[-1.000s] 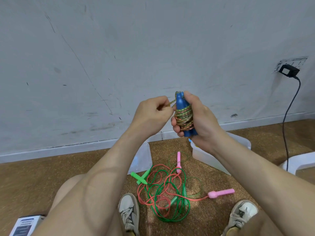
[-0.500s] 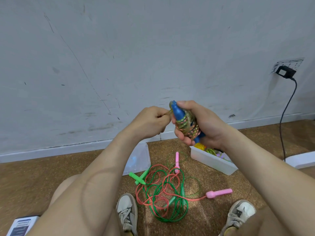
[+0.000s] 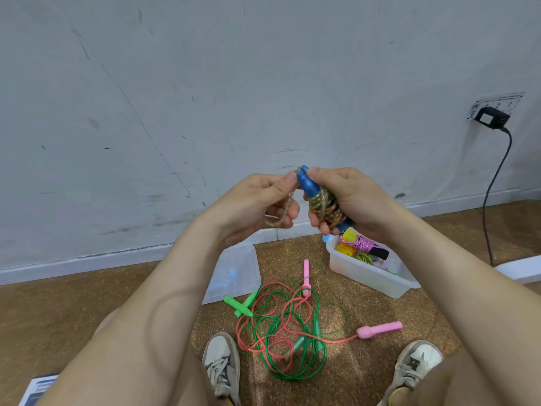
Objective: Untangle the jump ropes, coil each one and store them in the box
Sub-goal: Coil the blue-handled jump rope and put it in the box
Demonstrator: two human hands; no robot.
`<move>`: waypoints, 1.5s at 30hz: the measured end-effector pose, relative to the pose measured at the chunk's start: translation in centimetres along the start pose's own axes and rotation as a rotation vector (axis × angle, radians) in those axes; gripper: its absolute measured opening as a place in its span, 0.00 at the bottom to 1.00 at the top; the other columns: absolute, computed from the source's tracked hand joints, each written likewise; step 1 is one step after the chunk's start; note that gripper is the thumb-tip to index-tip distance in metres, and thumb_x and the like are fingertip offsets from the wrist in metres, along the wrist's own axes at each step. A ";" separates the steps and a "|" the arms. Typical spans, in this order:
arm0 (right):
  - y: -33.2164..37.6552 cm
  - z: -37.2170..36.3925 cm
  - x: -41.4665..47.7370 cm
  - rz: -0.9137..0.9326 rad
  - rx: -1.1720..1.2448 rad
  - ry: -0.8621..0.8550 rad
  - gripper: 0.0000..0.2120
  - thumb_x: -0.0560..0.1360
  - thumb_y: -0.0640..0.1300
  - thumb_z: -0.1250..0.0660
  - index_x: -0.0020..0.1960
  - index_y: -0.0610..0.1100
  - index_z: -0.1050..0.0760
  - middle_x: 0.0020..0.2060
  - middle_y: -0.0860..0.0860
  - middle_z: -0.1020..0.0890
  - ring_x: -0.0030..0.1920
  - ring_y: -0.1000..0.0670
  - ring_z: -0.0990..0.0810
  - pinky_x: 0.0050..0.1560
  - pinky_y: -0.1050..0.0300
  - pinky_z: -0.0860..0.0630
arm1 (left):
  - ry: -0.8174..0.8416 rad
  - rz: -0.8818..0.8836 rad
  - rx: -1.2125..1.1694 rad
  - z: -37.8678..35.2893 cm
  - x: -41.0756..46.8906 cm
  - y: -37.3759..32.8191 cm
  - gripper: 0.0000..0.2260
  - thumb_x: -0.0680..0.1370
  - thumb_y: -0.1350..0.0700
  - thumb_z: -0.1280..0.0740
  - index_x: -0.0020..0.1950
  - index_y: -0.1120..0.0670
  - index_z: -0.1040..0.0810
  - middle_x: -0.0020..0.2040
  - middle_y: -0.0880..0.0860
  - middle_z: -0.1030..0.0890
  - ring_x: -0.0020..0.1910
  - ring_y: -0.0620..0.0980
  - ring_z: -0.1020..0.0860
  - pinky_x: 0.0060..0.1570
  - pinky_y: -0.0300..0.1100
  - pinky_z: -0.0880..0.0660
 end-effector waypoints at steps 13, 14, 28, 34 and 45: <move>-0.3 -0.9 0.7 0.039 0.269 -0.087 0.15 0.75 0.56 0.35 0.48 0.45 0.29 0.27 0.41 0.23 0.23 0.46 0.29 0.23 0.61 0.35 | -0.660 -0.376 0.433 -0.6 -0.1 -2.0 0.10 0.77 0.55 0.34 0.36 0.49 0.18 0.24 0.43 0.28 0.27 0.40 0.31 0.32 0.37 0.33; -0.2 -0.9 0.6 0.060 0.252 -0.098 0.15 0.73 0.55 0.32 0.47 0.44 0.29 0.27 0.41 0.24 0.22 0.46 0.29 0.23 0.61 0.35 | -0.691 -0.413 0.563 -0.9 -0.2 -2.0 0.11 0.77 0.56 0.35 0.34 0.49 0.20 0.24 0.44 0.27 0.27 0.41 0.30 0.31 0.38 0.34; -0.3 0.1 -0.2 0.034 0.319 -0.308 0.07 0.79 0.45 0.42 0.47 0.42 0.29 0.26 0.40 0.25 0.23 0.47 0.29 0.23 0.61 0.36 | -0.481 -0.401 1.557 -3.4 0.4 -2.2 0.06 0.77 0.59 0.43 0.47 0.47 0.36 0.43 0.46 0.28 0.49 0.52 0.28 0.43 0.44 0.42; 0.0 0.9 0.2 0.110 0.132 -0.377 0.07 0.78 0.42 0.42 0.43 0.43 0.28 0.26 0.41 0.25 0.22 0.46 0.28 0.24 0.60 0.36 | -0.447 -0.594 1.477 -3.6 0.3 -0.6 0.17 0.71 0.67 0.36 0.59 0.61 0.26 0.40 0.56 0.28 0.36 0.54 0.34 0.35 0.46 0.34; 0.3 2.0 0.5 0.195 -0.577 -0.309 0.08 0.73 0.53 0.40 0.47 0.51 0.26 0.31 0.51 0.21 0.32 0.47 0.20 0.35 0.50 0.22 | -0.526 -0.444 0.714 -1.7 -0.4 -2.4 0.03 0.73 0.57 0.33 0.43 0.51 0.20 0.32 0.49 0.17 0.33 0.47 0.19 0.41 0.46 0.21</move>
Point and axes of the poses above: each hand's wrist, its own x-axis towards the middle knuckle, its own z-axis out of the back of the hand, y = z × x, the point moved 5 cm from there along x, towards the middle knuckle
